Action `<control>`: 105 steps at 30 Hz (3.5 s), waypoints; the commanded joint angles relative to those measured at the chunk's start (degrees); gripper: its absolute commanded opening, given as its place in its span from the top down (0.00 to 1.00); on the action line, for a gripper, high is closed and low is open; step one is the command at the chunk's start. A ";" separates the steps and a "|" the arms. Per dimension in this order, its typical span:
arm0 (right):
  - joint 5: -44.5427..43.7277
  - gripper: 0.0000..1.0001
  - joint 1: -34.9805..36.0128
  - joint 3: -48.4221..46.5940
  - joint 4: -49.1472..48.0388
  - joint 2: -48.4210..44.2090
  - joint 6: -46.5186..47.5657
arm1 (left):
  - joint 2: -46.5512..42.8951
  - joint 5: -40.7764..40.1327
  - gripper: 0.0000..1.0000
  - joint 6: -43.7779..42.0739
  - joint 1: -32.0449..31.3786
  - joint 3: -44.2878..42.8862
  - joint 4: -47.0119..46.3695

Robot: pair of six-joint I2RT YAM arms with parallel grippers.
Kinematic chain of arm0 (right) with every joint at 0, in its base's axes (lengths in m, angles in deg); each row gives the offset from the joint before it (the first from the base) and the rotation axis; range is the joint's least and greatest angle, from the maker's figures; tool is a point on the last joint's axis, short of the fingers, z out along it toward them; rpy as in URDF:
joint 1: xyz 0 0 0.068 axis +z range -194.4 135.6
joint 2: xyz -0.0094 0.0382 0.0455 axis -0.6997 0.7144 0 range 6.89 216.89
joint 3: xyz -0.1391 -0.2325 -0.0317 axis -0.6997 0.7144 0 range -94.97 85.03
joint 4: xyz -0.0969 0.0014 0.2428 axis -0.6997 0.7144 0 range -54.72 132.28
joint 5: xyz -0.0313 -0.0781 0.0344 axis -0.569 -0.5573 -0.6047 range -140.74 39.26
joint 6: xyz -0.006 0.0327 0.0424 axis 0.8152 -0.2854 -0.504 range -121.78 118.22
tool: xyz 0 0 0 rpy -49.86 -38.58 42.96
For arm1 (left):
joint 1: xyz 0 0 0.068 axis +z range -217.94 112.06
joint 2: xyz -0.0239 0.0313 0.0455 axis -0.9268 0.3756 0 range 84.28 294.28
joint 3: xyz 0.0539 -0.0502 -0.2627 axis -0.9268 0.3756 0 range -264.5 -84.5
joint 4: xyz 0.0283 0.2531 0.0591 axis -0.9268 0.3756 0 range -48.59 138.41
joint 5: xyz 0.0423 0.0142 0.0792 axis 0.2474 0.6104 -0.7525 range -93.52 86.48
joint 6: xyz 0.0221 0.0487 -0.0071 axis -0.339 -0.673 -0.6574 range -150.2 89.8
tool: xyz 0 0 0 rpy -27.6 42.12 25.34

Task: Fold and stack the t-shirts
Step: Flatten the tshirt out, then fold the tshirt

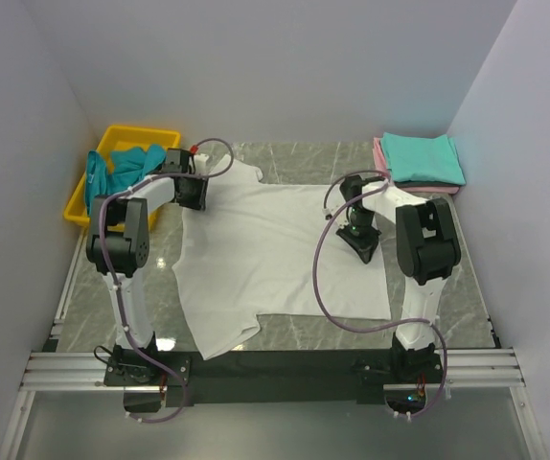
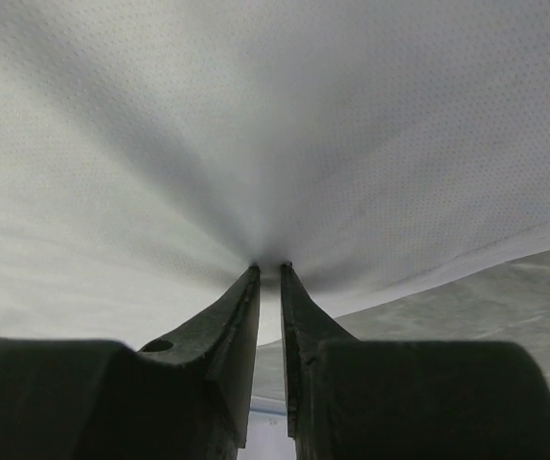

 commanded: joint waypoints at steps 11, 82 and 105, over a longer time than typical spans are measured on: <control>13.89 0.63 -5.56 -14.20 -0.05 -3.23 -2.64 | -7.09 11.97 0.59 -3.47 3.01 -1.85 3.13; 5.99 1.00 -11.28 -48.50 -12.71 26.83 -16.79 | 20.06 11.73 0.61 2.86 3.97 -29.98 3.13; 5.46 1.00 -12.24 -50.43 -14.73 24.81 -16.97 | 20.25 12.34 1.00 4.45 5.02 -36.84 -0.20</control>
